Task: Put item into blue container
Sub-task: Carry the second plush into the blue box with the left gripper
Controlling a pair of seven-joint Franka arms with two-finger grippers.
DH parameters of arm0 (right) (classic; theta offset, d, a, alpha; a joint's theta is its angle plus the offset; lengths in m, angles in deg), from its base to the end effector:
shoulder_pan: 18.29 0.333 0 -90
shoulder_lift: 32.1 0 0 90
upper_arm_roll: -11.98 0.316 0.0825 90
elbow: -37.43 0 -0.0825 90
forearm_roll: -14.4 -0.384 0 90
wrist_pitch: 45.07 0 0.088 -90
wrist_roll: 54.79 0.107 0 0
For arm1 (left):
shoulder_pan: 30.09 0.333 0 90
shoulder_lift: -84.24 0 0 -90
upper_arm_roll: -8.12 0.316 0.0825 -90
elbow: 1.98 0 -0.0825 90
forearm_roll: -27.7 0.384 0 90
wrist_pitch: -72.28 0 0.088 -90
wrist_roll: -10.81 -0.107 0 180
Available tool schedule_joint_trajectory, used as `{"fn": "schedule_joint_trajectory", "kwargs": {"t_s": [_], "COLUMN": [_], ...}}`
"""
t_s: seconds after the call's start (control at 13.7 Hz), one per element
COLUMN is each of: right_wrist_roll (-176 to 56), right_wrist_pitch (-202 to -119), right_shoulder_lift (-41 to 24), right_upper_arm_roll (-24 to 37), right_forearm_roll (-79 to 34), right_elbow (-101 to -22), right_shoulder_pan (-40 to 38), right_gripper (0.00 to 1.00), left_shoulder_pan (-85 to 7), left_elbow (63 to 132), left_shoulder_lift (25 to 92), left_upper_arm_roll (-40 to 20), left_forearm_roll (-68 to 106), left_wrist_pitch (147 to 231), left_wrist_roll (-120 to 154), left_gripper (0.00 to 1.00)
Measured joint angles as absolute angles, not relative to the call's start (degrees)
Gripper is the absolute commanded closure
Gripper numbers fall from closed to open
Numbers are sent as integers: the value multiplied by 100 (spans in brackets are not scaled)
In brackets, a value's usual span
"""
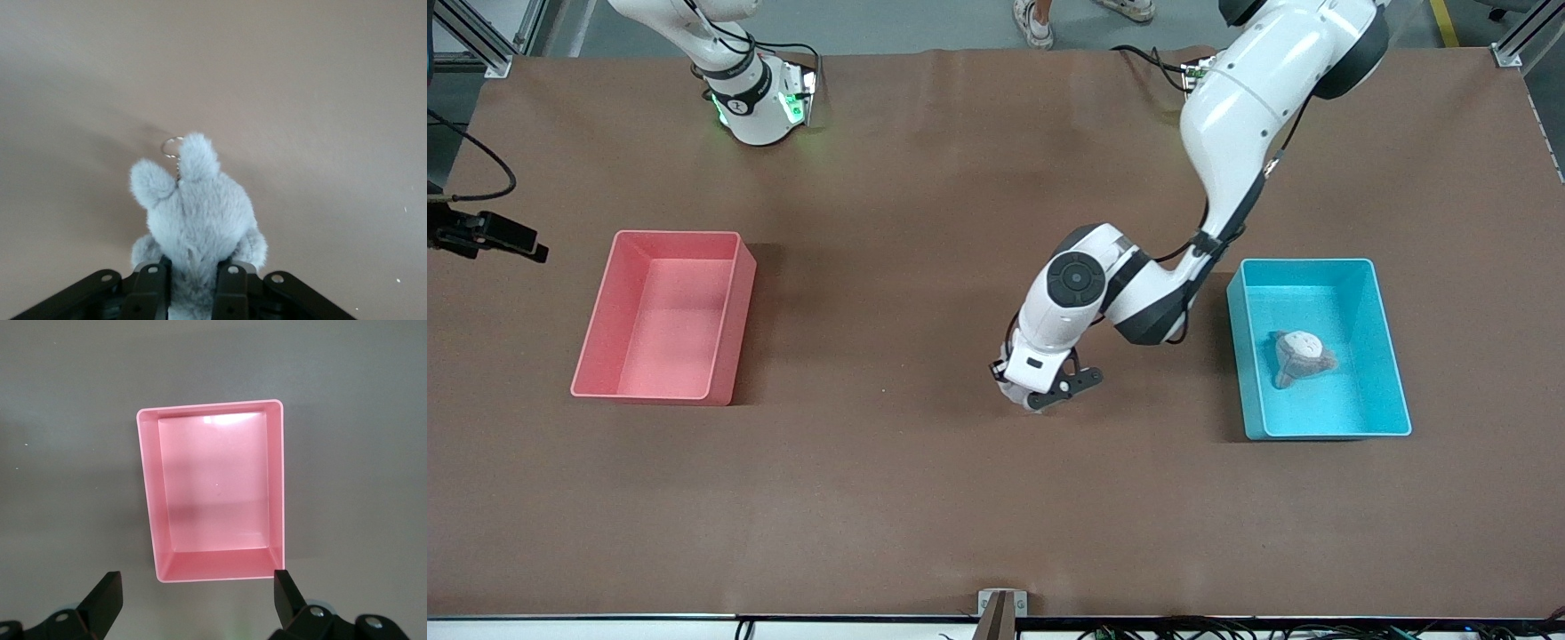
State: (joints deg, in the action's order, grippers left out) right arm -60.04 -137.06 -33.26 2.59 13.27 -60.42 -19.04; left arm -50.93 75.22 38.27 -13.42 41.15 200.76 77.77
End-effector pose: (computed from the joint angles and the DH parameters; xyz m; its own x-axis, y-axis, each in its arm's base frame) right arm 0.5378 -0.0949 0.5738 0.9932 -0.0851 -0.0798 -0.0877 -0.9957 -0.0303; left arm 0.6024 -0.4493 0.2817 0.9126 0.4089 -0.0015 0.4037 -0.9005 0.1615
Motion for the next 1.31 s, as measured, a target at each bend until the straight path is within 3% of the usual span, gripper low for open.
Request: {"fn": "schedule_joint_trajectory", "kwargs": {"t_s": [0.22,0.73,0.95,1.31], "right_wrist_roll": [-6005,-6060,-6134,-6206], "right_wrist_pitch": [-13715,-13750,-13736,-13681], "right_shoulder_lift": [-3581,-3670,-3685,-3699], "right_upper_arm_roll": [251,277,284,328], "right_forearm_roll": [1327,1331,1333,1444], "right_elbow": [-6201,-6259,-6259,-6260], "right_shoulder_pan": [-1920,-1925,-1925,-1925], "right_gripper": [0,0,0,0], "left_shoulder_pan": [-4680,-3094,-2429,-1626], "left_elbow": [7900,9917,10316,10684], "left_shoulder_lift": [4661,6515,6787,6799], "left_upper_arm_roll": [-1359,-1427,-1426,-1424], "left_forearm_roll": [4115,4115,4115,4115], "left_wrist_pitch": [19425,19236,19240,19245], "left_wrist_roll": [7243,4489,2912,942], "left_gripper": [81,80,75,75]}}
